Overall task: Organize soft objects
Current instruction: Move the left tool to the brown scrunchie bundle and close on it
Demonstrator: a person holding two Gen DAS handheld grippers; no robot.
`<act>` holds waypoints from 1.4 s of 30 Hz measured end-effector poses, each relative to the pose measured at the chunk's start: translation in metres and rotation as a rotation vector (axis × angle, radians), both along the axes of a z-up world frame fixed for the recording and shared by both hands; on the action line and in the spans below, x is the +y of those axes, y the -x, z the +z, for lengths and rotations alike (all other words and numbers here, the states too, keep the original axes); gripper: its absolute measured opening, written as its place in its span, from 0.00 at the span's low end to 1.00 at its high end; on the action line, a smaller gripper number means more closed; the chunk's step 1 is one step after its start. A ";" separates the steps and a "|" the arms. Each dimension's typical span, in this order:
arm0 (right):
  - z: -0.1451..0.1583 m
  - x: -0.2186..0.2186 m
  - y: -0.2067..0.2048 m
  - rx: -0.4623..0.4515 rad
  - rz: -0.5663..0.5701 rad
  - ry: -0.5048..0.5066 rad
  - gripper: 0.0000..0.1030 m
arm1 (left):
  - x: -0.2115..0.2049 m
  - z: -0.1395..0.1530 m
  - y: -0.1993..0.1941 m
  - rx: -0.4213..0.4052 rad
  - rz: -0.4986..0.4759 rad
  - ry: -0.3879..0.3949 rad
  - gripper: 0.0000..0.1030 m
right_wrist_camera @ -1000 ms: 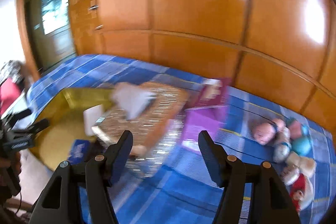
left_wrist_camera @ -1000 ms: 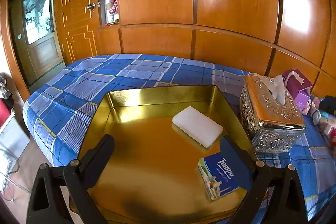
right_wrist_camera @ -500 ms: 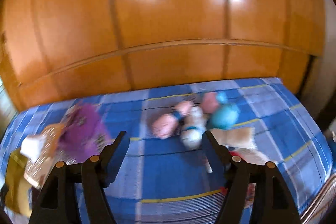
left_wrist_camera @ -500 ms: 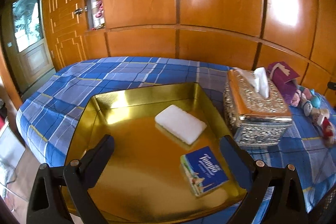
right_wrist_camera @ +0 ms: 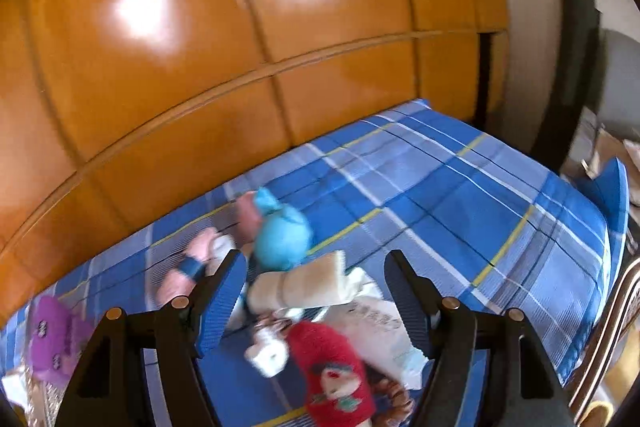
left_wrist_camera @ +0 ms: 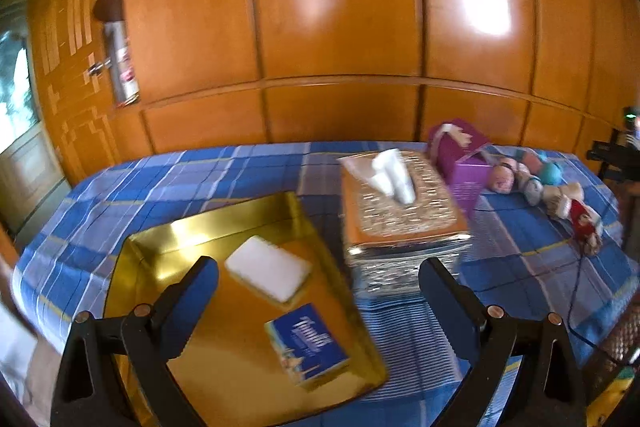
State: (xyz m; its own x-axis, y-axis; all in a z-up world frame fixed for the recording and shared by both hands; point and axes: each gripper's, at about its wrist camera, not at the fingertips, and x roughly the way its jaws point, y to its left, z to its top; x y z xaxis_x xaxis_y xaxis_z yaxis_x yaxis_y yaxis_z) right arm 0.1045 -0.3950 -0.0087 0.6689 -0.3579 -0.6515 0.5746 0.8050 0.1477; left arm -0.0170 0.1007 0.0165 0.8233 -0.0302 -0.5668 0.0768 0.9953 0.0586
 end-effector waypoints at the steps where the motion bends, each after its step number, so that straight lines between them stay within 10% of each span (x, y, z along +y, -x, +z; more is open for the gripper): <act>1: -0.006 -0.006 0.002 0.000 -0.021 -0.010 0.70 | -0.005 0.002 0.000 -0.002 -0.017 -0.005 0.98; 15: -0.023 -0.060 0.036 -0.127 -0.173 -0.332 0.70 | -0.123 0.028 -0.028 -0.003 -0.384 -0.054 0.79; 29: -0.043 -0.072 0.036 -0.128 -0.157 -0.506 0.70 | -0.265 -0.024 -0.118 0.315 -0.644 0.056 0.38; 42: -0.048 -0.071 0.031 -0.152 -0.106 -0.591 0.70 | -0.392 -0.066 -0.178 0.488 -0.693 0.178 0.37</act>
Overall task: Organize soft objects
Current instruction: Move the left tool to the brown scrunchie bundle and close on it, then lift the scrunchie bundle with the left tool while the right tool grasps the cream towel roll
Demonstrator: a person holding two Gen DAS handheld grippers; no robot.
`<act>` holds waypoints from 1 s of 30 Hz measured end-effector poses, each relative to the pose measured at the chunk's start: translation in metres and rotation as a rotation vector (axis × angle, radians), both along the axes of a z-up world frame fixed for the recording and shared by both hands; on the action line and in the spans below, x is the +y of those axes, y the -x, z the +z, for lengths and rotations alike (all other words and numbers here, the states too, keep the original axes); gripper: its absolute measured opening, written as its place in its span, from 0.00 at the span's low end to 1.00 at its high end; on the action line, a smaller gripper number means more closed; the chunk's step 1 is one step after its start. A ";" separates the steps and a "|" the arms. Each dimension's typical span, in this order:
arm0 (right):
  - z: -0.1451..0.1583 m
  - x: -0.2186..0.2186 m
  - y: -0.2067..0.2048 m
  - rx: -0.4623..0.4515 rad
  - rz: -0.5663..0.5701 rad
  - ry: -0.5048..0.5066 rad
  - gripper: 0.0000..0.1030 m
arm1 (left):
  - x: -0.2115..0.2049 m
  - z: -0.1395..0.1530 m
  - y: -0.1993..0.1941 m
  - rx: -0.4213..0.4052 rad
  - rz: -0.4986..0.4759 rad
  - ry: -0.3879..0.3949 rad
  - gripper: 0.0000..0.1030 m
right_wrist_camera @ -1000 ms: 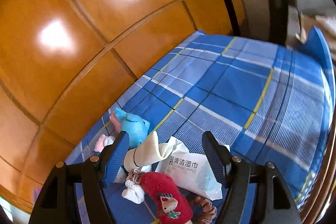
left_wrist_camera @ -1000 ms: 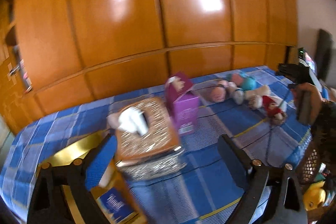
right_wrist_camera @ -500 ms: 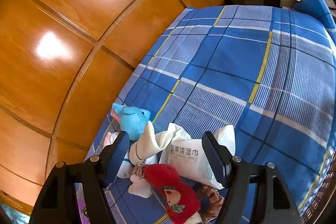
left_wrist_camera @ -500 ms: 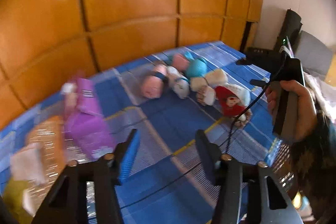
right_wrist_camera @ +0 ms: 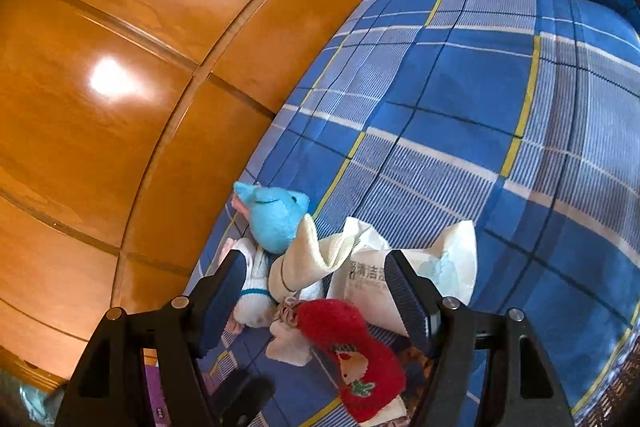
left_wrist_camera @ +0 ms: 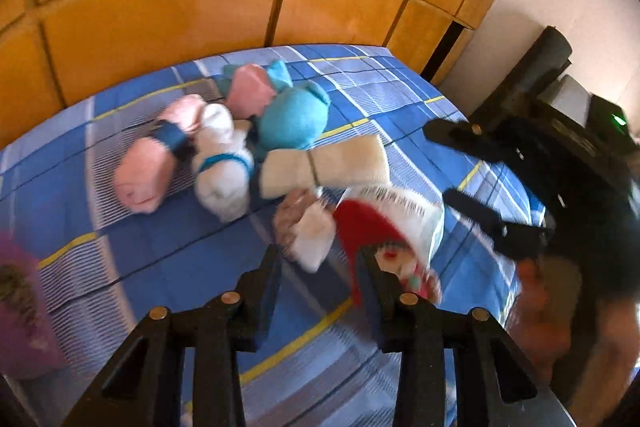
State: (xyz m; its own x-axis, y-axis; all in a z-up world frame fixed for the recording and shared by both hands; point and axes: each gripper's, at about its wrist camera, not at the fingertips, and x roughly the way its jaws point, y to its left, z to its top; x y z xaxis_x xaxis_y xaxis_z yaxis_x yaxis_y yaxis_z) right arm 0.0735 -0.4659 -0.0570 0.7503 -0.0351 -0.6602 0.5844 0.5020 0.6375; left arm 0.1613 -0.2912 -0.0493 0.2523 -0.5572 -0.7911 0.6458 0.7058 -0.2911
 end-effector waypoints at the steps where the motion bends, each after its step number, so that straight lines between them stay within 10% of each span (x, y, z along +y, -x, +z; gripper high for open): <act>1: 0.000 0.000 -0.001 -0.001 0.002 0.002 0.70 | -0.007 -0.003 -0.005 0.009 0.004 -0.001 0.37; 9: 0.001 0.002 -0.004 -0.016 0.025 0.007 0.71 | -0.028 -0.032 -0.029 0.058 0.057 0.012 0.14; 20: -0.004 0.013 -0.017 0.018 0.122 0.012 0.70 | 0.093 -0.027 0.021 0.073 0.108 0.053 0.12; 30: -0.016 0.100 -0.070 0.147 0.676 0.065 0.70 | 0.169 -0.020 0.074 0.001 0.126 0.008 0.12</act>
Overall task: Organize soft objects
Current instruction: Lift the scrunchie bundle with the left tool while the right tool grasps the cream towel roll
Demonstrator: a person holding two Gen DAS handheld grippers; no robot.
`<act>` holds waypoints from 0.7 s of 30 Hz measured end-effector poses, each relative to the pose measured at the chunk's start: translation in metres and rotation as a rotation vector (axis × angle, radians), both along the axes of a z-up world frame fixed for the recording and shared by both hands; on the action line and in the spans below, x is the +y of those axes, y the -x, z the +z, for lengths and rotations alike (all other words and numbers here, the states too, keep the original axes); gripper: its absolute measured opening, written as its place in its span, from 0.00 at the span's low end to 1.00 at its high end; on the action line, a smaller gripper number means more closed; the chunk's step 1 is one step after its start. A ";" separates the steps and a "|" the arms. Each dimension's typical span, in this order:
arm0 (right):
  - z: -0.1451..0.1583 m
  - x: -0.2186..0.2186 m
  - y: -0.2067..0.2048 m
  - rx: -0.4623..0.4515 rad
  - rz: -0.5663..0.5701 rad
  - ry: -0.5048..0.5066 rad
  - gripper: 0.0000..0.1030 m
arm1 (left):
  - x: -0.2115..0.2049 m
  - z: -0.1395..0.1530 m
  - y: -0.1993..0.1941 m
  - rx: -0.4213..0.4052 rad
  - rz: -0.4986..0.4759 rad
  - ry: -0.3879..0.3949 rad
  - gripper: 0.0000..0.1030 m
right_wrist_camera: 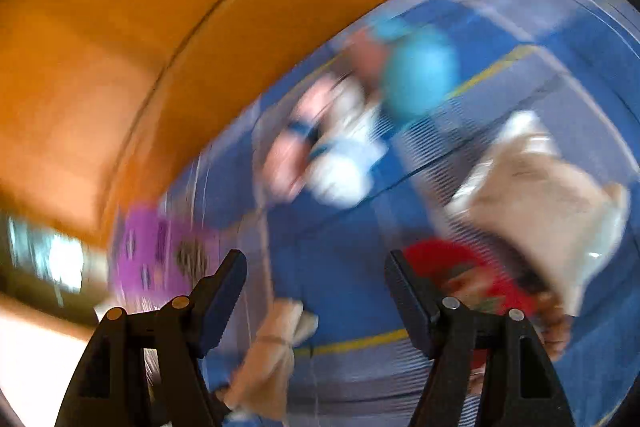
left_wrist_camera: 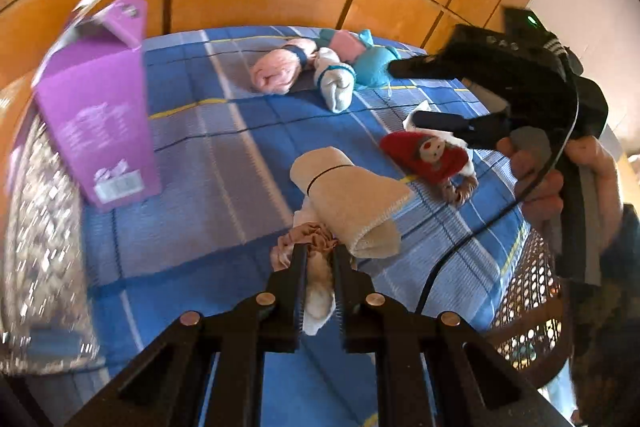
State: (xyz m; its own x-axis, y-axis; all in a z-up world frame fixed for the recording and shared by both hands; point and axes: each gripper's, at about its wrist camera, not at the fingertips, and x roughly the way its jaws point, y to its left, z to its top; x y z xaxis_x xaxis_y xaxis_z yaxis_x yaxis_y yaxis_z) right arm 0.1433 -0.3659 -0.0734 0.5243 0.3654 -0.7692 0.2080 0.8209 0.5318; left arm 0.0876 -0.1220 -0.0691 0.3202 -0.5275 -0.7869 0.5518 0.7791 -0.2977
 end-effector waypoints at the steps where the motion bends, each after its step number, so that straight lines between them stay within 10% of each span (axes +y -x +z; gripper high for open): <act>1: -0.002 0.012 -0.003 0.013 0.061 0.013 0.70 | 0.003 0.000 0.004 -0.009 0.002 -0.003 0.12; 10: -0.029 0.086 -0.012 0.146 0.380 0.130 0.68 | 0.003 -0.002 0.022 -0.070 -0.025 -0.018 0.12; 12: -0.032 0.083 -0.012 0.158 0.353 0.242 0.51 | 0.004 -0.002 0.025 -0.074 -0.025 -0.020 0.12; 16: -0.025 0.050 -0.010 0.147 0.148 0.422 0.52 | 0.007 -0.003 0.028 -0.073 -0.020 -0.022 0.12; 21: -0.028 0.027 -0.006 0.163 0.115 0.210 0.63 | 0.010 -0.005 0.030 -0.060 -0.010 -0.015 0.16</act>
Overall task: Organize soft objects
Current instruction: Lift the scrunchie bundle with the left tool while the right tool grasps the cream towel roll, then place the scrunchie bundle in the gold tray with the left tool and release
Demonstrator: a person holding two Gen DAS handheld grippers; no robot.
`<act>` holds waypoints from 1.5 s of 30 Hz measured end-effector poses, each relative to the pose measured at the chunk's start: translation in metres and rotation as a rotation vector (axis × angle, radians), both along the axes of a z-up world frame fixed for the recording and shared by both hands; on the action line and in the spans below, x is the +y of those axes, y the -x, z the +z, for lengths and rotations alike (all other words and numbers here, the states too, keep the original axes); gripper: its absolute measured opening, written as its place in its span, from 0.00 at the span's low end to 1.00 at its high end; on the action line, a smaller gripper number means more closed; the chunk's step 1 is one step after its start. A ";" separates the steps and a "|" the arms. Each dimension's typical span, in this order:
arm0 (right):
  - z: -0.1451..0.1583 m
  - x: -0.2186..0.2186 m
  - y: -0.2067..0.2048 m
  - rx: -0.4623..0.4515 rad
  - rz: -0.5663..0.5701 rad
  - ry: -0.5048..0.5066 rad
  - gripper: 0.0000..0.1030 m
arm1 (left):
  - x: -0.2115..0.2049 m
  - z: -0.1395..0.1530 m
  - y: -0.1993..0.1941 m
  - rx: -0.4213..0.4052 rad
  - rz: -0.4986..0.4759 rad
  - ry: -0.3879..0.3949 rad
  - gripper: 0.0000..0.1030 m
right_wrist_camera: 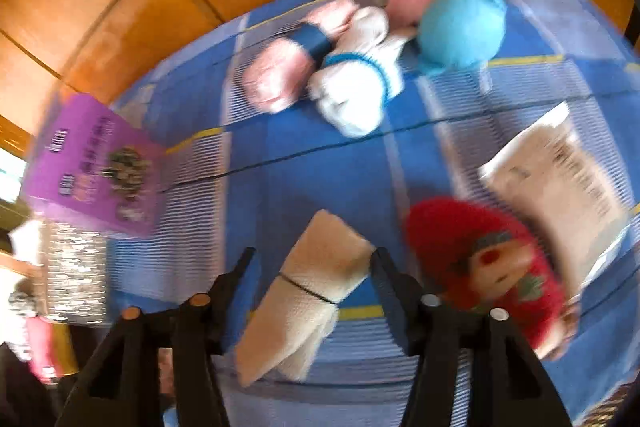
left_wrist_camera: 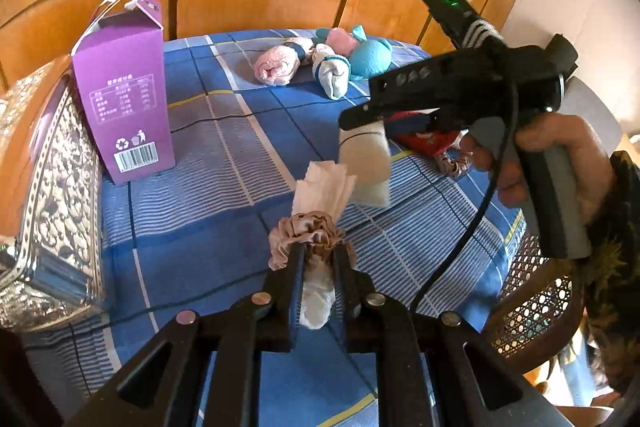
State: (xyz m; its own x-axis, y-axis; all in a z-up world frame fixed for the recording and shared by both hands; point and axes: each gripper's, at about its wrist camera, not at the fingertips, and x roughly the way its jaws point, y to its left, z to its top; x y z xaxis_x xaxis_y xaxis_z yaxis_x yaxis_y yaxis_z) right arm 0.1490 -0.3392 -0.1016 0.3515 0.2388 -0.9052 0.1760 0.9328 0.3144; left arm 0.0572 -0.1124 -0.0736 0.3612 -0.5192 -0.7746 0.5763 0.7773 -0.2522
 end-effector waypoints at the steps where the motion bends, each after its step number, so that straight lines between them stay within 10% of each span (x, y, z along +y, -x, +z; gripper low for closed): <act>1: 0.001 0.004 0.001 -0.001 0.008 0.007 0.66 | 0.001 0.001 0.000 0.001 0.005 0.006 0.18; 5: -0.006 0.014 0.002 0.044 0.034 -0.024 0.74 | 0.003 0.004 0.003 -0.008 0.018 0.011 0.47; 9: -0.016 0.028 0.003 0.090 0.083 0.036 0.74 | 0.001 0.008 0.005 -0.019 0.007 0.003 0.53; 13: -0.012 0.028 -0.001 0.087 0.075 0.161 0.31 | -0.010 0.009 0.005 -0.046 -0.044 -0.035 0.61; 20: -0.015 0.016 0.000 0.097 0.038 0.153 0.28 | -0.036 -0.013 -0.014 -0.036 -0.094 -0.127 0.60; 22: -0.014 0.002 0.000 0.102 0.014 0.108 0.28 | -0.042 -0.026 -0.021 -0.002 -0.105 -0.155 0.40; 26: -0.012 -0.012 0.007 0.105 0.000 0.083 0.28 | -0.036 -0.025 -0.021 -0.001 -0.068 -0.120 0.36; 38: -0.014 0.013 0.002 0.099 0.026 0.131 0.28 | -0.046 0.079 -0.076 -0.161 0.022 -0.049 0.36; 45: -0.015 0.017 0.001 0.096 0.039 0.148 0.29 | -0.012 0.128 -0.176 -0.177 0.291 -0.078 0.36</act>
State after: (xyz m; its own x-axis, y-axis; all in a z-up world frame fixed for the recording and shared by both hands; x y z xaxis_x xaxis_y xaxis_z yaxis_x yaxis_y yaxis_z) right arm 0.1480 -0.3224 -0.1164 0.2547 0.1122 -0.9605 0.1612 0.9744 0.1566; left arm 0.2330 -0.1244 0.0545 0.6180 -0.3164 -0.7197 0.3574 0.9284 -0.1013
